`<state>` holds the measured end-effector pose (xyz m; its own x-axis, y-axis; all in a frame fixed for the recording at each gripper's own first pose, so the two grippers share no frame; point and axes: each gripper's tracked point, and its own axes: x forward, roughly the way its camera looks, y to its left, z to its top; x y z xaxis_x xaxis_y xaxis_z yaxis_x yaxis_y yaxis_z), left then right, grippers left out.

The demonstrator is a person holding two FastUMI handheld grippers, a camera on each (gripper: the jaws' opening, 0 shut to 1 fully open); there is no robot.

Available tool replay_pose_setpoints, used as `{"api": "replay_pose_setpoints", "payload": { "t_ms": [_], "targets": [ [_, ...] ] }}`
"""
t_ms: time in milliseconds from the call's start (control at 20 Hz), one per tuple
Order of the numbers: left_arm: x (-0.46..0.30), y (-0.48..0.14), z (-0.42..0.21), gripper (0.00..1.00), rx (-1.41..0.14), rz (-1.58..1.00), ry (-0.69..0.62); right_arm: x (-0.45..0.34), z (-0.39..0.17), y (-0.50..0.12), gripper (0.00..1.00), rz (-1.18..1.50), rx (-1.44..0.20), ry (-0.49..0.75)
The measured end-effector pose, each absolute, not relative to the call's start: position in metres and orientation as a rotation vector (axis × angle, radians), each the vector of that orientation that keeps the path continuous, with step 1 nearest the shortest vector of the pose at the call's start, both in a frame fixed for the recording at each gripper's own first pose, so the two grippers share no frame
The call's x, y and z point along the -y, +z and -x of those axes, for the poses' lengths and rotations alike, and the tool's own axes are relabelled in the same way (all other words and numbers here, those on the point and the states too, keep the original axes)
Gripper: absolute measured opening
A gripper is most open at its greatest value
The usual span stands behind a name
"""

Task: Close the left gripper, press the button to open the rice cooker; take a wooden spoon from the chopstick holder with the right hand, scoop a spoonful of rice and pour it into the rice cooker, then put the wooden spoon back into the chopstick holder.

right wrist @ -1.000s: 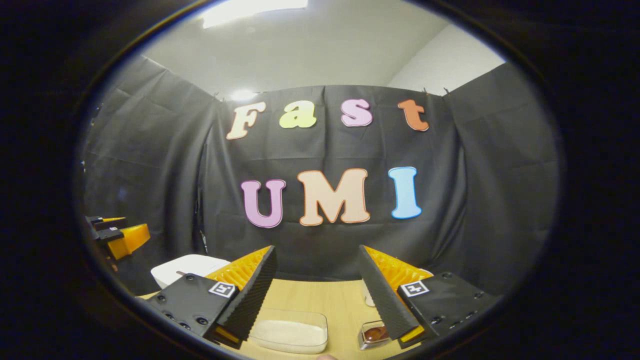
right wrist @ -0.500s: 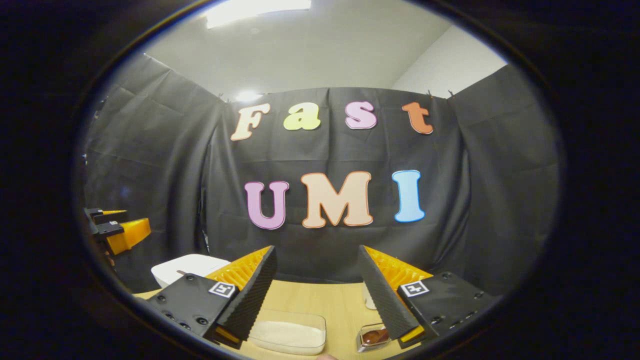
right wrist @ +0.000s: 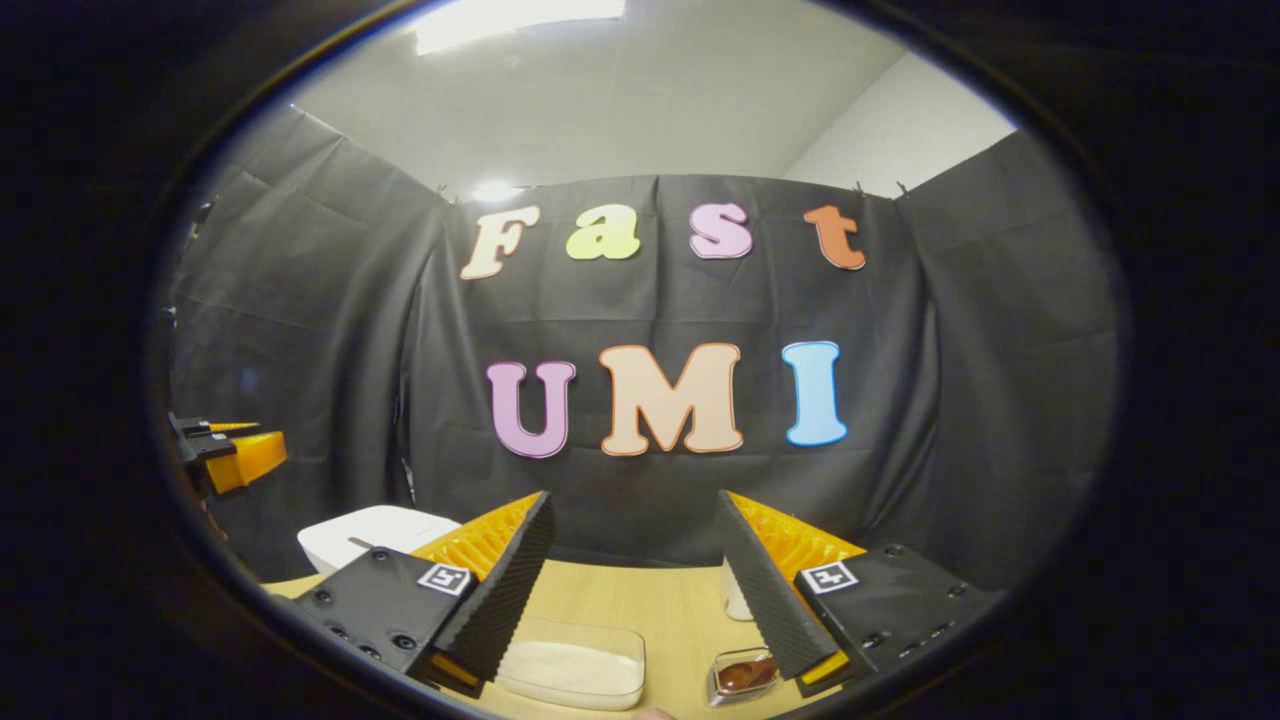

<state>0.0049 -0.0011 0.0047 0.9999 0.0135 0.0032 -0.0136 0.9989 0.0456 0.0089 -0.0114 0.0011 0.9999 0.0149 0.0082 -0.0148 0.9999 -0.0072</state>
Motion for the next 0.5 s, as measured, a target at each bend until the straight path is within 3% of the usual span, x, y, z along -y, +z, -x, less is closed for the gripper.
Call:
{"api": "replay_pose_setpoints", "payload": {
  "t_ms": [350, 500],
  "targets": [
    [-0.01, -0.005, -0.012, 0.05, -0.011, -0.03, 0.014, 0.008, -0.01, -0.002, 1.0, 0.018, 0.004, 0.008],
    [-0.008, -0.012, -0.017, 0.0, -0.023, 0.0, -0.034, 0.007, -0.01, -0.003, 1.0, 0.021, 0.004, 0.0]
  ]
}}
